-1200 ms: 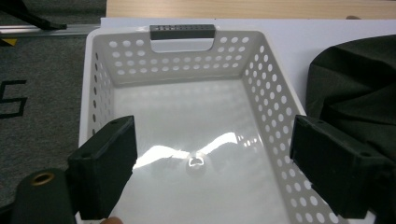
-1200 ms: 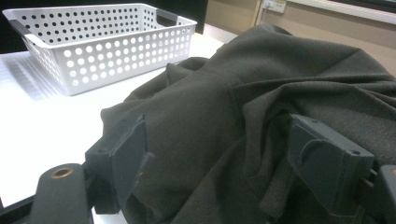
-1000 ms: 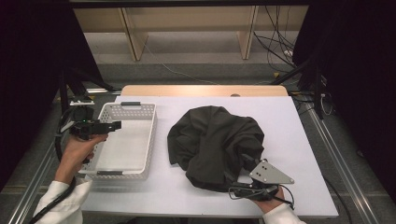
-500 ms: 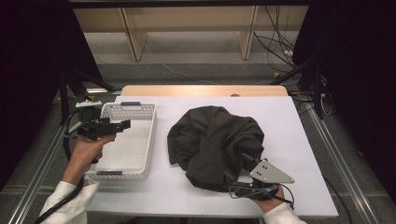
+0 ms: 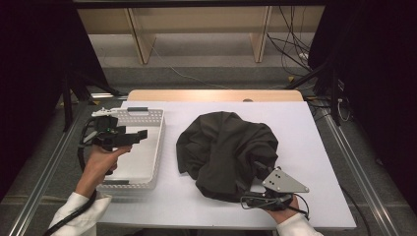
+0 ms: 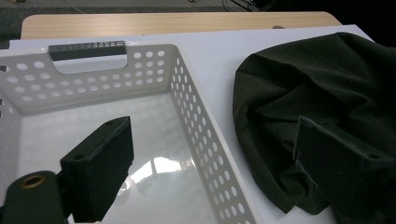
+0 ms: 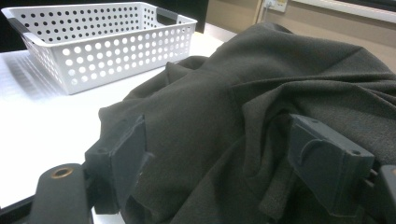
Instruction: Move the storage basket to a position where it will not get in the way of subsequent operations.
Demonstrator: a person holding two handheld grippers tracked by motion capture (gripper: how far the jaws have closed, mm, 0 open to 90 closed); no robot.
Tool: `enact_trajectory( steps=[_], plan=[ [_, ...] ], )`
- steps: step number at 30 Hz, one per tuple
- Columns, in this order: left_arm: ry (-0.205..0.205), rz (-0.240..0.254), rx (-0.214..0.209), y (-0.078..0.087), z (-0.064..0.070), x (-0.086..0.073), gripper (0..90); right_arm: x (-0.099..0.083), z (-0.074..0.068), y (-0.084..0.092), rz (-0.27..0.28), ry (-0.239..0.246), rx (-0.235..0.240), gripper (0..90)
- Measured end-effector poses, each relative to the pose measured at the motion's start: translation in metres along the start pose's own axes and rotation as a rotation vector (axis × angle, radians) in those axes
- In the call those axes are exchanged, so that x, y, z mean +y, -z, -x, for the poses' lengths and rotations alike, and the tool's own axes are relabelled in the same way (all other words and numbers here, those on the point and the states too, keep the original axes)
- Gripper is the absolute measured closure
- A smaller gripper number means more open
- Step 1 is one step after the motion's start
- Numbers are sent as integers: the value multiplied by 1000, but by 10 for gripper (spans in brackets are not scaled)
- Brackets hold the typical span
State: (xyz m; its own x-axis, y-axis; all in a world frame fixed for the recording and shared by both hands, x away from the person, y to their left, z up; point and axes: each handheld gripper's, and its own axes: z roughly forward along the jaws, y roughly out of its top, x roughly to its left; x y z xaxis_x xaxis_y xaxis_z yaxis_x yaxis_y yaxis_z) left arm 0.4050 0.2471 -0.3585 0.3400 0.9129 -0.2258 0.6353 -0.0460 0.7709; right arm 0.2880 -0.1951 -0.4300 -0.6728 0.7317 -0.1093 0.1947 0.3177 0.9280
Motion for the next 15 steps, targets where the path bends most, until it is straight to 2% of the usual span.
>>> enact_trajectory(
  steps=[15],
  plan=[
    [-48,-18,-32,-12,20,-6,118,-2,2,1,6,-9,-1,214]
  ],
)
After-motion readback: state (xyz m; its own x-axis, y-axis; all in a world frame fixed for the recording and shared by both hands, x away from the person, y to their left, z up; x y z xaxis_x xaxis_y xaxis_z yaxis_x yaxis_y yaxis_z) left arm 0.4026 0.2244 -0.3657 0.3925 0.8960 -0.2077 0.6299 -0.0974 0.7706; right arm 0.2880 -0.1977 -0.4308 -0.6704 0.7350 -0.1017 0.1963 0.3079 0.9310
